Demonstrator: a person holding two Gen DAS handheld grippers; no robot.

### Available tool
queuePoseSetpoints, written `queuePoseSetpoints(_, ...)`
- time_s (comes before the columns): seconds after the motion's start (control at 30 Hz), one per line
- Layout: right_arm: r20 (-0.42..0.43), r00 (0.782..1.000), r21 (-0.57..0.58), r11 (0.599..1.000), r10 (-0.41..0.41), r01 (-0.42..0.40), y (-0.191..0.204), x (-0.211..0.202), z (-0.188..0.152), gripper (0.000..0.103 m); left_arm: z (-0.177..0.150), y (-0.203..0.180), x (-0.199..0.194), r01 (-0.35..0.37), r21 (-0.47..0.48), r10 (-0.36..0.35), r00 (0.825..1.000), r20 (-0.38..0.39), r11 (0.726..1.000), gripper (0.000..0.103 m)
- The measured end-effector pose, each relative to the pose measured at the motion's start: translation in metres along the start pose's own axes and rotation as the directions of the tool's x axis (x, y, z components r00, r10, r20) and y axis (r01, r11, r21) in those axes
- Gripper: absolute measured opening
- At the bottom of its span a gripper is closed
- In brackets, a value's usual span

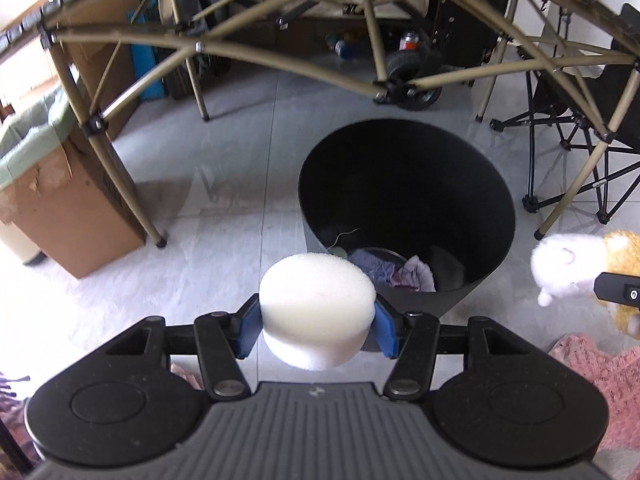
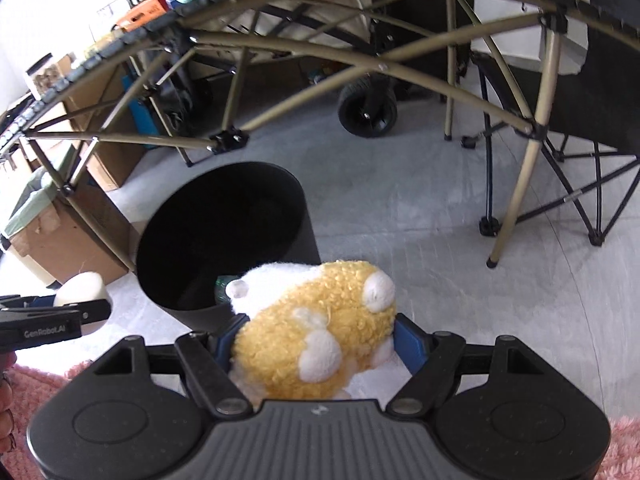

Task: Collect trash
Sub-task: 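Carry the white sponge and yellow plush off the table over the black bin, then lower the left tool into the bin and open it to drop the sponge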

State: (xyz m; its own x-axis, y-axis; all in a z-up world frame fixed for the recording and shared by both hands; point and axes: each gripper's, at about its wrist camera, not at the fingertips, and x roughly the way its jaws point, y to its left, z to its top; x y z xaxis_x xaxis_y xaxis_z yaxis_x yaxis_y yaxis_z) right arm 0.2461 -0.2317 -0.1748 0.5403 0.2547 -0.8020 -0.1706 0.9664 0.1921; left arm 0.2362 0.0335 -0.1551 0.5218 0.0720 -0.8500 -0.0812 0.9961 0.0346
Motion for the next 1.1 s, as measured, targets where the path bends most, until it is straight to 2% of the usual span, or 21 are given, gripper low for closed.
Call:
queuePoseSetpoints(0.27, -0.016, 1.0, 0.03, 1.0, -0.01, 0.01, -0.009, 0.009, 0.002, 0.076, 0.005, 0.004, 0.011, 0.009, -0.027, -0.01, 0.999, -0.041, 1.0, 0.057)
queuePoseSetpoints(0.5, -0.021, 0.999, 0.063, 0.998, -0.026, 0.027, -0.015, 0.015, 0.008, 0.076, 0.017, 0.005, 0.011, 0.029, -0.056, -0.031, 0.999, -0.03, 0.998, 0.057)
queuePoseSetpoints(0.73, -0.006, 1.0, 0.101, 0.995, -0.024, 0.024, -0.022, 0.019, 0.02, 0.076, 0.035, -0.007, 0.012, 0.051, -0.036, -0.052, 0.999, -0.01, 0.998, 0.057)
queuePoseSetpoints(1.1, 0.001, 1.0, 0.189, 0.982, -0.017, 0.017, -0.042, 0.021, 0.028, 0.076, 0.06, -0.038, 0.03, 0.078, -0.006, -0.078, 0.995, -0.056, 0.997, 0.057)
